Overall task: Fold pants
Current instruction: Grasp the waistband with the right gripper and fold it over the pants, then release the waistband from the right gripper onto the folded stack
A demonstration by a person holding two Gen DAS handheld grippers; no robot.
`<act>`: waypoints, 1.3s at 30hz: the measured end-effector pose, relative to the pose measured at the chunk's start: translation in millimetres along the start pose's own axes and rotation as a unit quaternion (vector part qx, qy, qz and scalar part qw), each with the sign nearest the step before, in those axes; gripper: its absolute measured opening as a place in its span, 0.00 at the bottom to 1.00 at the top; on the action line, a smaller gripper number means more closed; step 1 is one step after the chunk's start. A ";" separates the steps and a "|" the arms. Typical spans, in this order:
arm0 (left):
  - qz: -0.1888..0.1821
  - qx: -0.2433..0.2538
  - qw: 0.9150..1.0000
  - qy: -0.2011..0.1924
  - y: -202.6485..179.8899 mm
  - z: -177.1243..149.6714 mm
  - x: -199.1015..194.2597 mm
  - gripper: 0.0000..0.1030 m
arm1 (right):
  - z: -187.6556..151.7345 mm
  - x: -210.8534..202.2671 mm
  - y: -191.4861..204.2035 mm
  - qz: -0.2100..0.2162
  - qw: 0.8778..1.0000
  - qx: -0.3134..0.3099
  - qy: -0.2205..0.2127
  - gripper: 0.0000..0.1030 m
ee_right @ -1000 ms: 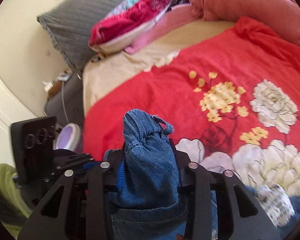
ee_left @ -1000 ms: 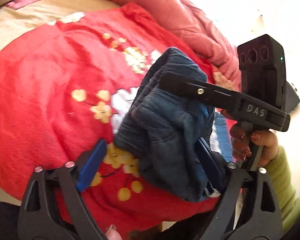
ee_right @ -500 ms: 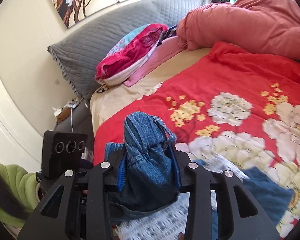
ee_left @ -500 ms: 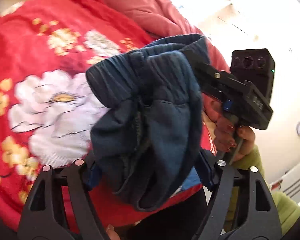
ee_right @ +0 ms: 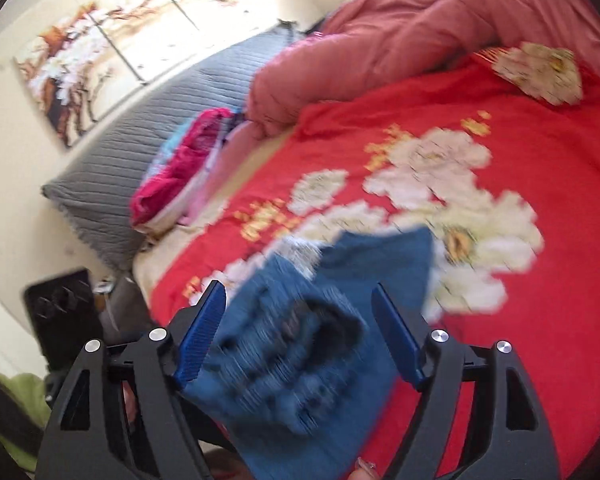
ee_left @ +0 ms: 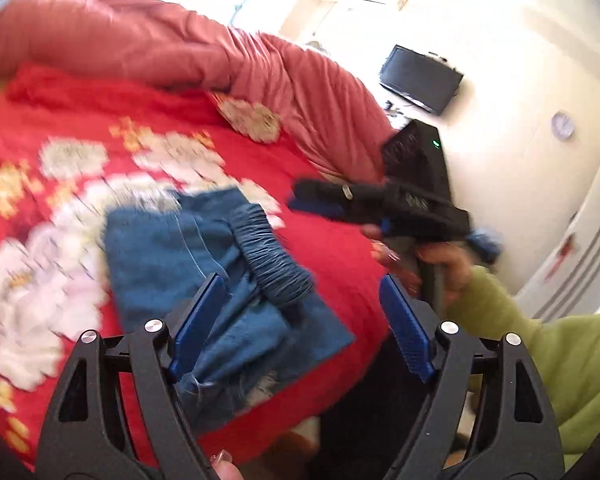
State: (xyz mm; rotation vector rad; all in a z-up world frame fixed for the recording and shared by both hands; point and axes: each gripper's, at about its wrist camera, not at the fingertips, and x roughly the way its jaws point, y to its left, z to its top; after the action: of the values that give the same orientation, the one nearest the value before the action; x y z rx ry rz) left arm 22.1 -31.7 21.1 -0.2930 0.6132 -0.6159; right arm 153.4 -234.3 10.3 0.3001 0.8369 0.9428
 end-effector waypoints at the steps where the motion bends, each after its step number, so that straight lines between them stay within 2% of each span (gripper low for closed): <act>1: 0.027 0.016 0.999 -0.004 -3.4 0.2 1.3 0.71 | -3.5 1.5 0.7 -0.004 1.000 0.002 0.004 0.75; 5: 0.091 0.034 0.995 0.023 -0.8 -2.7 16.2 0.71 | -14.2 15.2 13.0 -0.009 1.000 0.001 0.030 0.75; 8: 0.133 0.029 0.989 0.063 10.4 -7.6 32.1 0.71 | -21.4 26.4 12.2 -0.038 0.998 -0.003 0.052 0.74; 9: 0.133 0.021 0.988 0.073 16.1 -14.7 18.7 0.71 | -24.8 29.6 10.2 -0.056 0.997 -0.007 0.060 0.73; 11: 0.123 -0.011 0.988 0.095 29.4 -19.1 20.1 0.70 | -32.0 36.5 7.4 -0.090 0.993 -0.018 0.080 0.64; 12: 0.116 -0.025 0.988 0.097 33.9 -19.5 18.9 0.70 | -35.3 36.2 6.0 -0.093 0.992 -0.019 0.078 0.63; 15: 0.102 -0.051 0.989 0.094 43.0 -19.8 15.6 0.70 | -43.3 32.8 4.1 -0.096 0.992 -0.014 0.076 0.61; 22: 0.104 -0.055 0.988 0.097 45.9 -19.1 14.9 0.70 | -49.5 22.6 9.0 -0.100 0.993 0.003 0.067 0.63; 25: 0.106 -0.059 0.988 0.099 49.0 -17.4 18.0 0.70 | -49.5 13.1 13.7 -0.100 0.993 0.006 0.054 0.67; 30: 0.107 -0.066 0.987 0.097 50.8 -16.5 15.5 0.70 | -50.5 -5.4 24.6 -0.102 0.994 0.003 0.028 0.67; 33: 0.107 -0.079 0.988 0.075 54.4 -13.5 4.3 0.70 | -53.1 -17.2 33.2 -0.110 0.994 -0.006 0.012 0.68; 36: 0.100 -0.120 0.987 0.033 68.2 -6.9 -17.4 0.70 | -58.8 -28.4 47.4 -0.117 0.993 -0.032 -0.001 0.68; 39: 0.120 -0.138 0.983 0.011 76.9 -0.2 -33.8 0.70 | -67.7 -36.1 66.2 -0.139 0.987 -0.075 -0.006 0.67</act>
State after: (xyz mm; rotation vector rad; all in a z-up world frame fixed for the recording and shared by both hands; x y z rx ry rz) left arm 34.6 49.4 3.1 -0.4647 0.7430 -0.3017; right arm 52.7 -233.5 21.2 0.0560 0.7681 0.7366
